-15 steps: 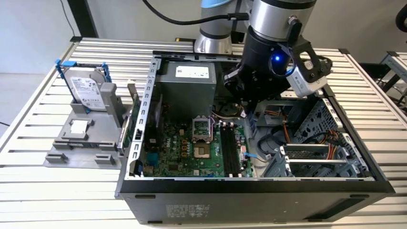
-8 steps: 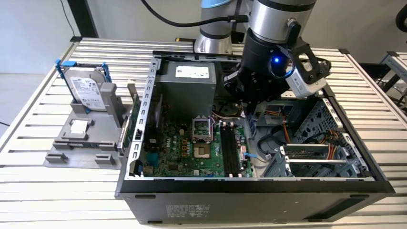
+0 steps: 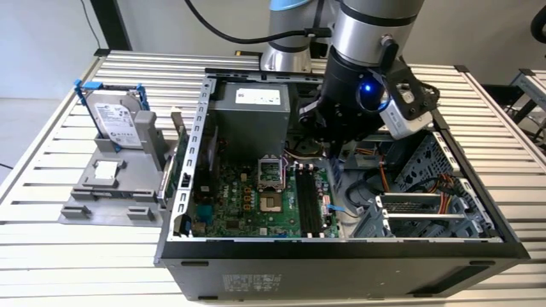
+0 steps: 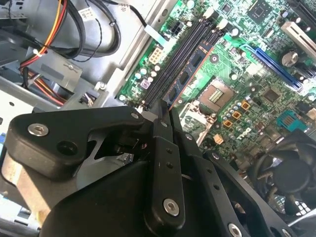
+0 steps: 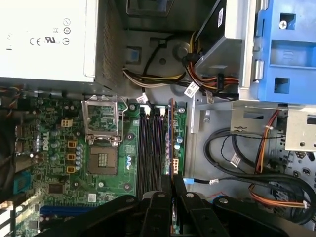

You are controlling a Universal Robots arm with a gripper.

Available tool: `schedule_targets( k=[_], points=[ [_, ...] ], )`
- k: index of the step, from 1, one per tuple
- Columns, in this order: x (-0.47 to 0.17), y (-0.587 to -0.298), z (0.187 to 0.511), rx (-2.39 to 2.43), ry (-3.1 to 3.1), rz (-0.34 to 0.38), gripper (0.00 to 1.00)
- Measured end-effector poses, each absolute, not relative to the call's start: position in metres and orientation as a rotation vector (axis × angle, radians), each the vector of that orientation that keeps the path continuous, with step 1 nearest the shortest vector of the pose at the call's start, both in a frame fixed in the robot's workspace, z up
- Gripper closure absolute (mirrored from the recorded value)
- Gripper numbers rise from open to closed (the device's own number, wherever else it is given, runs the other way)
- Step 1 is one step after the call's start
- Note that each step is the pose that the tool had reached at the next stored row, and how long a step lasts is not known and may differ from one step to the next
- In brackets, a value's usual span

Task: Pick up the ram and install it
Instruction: 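Insert the ram into the slot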

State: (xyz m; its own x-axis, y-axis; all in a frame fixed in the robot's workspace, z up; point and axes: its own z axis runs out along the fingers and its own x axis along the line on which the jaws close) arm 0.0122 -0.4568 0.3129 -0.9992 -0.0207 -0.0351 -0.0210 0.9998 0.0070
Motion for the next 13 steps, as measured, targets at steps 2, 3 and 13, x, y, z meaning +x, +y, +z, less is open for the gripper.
schedule_targets(
  k=[2,3,13],
  points=[
    [0.012,-0.457,0.309,-0.013,3.107,0.011,1.00],
    [0.012,-0.457,0.307,0.001,3.107,0.011,1.00],
    [0.011,-0.457,0.289,0.129,3.104,0.005,1.00]
  ],
)
